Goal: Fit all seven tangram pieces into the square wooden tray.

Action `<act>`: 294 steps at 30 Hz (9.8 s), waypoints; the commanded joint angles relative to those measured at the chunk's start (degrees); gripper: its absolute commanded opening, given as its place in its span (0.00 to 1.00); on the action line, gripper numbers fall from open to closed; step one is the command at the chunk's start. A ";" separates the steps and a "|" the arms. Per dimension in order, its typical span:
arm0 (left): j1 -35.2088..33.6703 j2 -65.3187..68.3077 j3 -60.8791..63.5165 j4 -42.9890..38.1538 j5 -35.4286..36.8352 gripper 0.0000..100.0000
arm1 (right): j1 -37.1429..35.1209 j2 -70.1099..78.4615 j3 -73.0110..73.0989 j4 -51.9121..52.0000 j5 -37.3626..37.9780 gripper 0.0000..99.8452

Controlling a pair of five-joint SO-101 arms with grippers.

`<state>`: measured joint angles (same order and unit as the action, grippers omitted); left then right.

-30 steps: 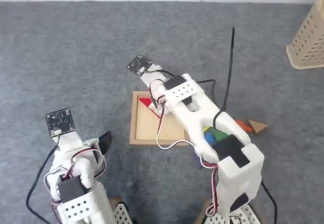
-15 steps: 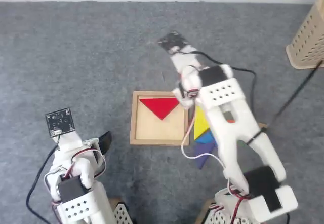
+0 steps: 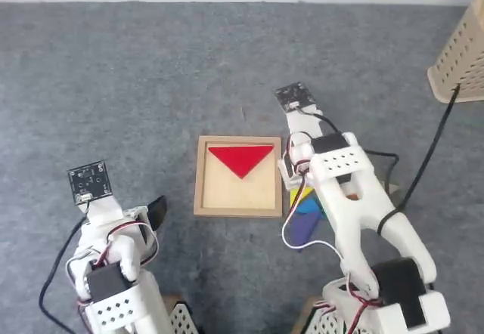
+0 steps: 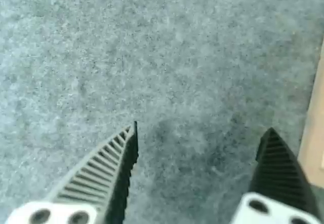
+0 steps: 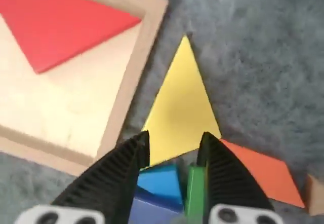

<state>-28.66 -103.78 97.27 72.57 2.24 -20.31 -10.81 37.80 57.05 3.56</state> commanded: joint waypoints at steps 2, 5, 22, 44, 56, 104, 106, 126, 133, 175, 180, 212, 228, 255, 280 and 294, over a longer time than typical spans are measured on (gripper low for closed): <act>0.09 -0.70 -0.75 -0.09 -0.09 0.35 | 1.19 2.86 -0.18 -4.35 -5.54 0.17; 0.09 -0.70 -0.75 -0.09 -0.09 0.35 | 1.19 5.67 -0.26 -5.58 -5.71 0.22; 0.09 -0.70 -0.75 -0.09 -0.09 0.35 | 3.38 9.54 0.09 -8.31 -7.30 0.26; 0.09 -0.70 -0.75 -0.09 -0.09 0.35 | 3.21 13.23 -1.23 -8.75 -3.08 0.27; 0.09 -0.70 -0.75 -0.09 -0.09 0.35 | 1.71 4.97 -0.79 -8.04 -0.53 0.32; 0.09 -0.70 -0.75 -0.09 -0.09 0.35 | 1.71 12.44 -0.26 -11.65 -0.70 0.19; 0.09 -0.70 -0.75 -0.09 -0.09 0.35 | 1.71 12.44 -0.26 -11.74 -0.62 0.19; 0.09 -0.70 -0.75 -0.09 -0.09 0.35 | 1.54 14.64 -2.46 -15.43 -0.44 0.28; 0.09 -0.70 -0.75 -0.09 -0.09 0.35 | 1.71 16.92 -4.04 -14.29 -0.35 0.28; 0.09 -0.70 -0.75 -0.09 -0.09 0.35 | -1.10 -9.19 4.84 -3.74 0.79 0.07; 0.09 -0.70 -0.75 -0.09 -0.09 0.35 | -1.54 -9.19 5.89 -4.18 1.32 0.01; 0.09 -0.70 -0.75 -0.09 -0.09 0.35 | 1.01 -12.26 5.27 -6.11 3.87 0.05; 0.09 -0.70 -0.75 -0.09 -0.09 0.35 | -5.76 6.02 -2.99 -7.78 3.87 0.04; 0.09 -0.70 -0.75 -0.09 -0.09 0.35 | -15.87 0.92 3.52 -7.87 10.73 0.04; 0.09 -0.70 -0.75 -0.09 -0.09 0.35 | -9.19 30.20 -32.88 0.75 5.36 0.18; 0.09 -0.70 -0.75 -0.09 -0.09 0.35 | 1.10 32.22 -31.47 1.27 0.09 0.02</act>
<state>-28.66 -103.78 97.27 72.57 2.24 -22.95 23.12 6.24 57.85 4.26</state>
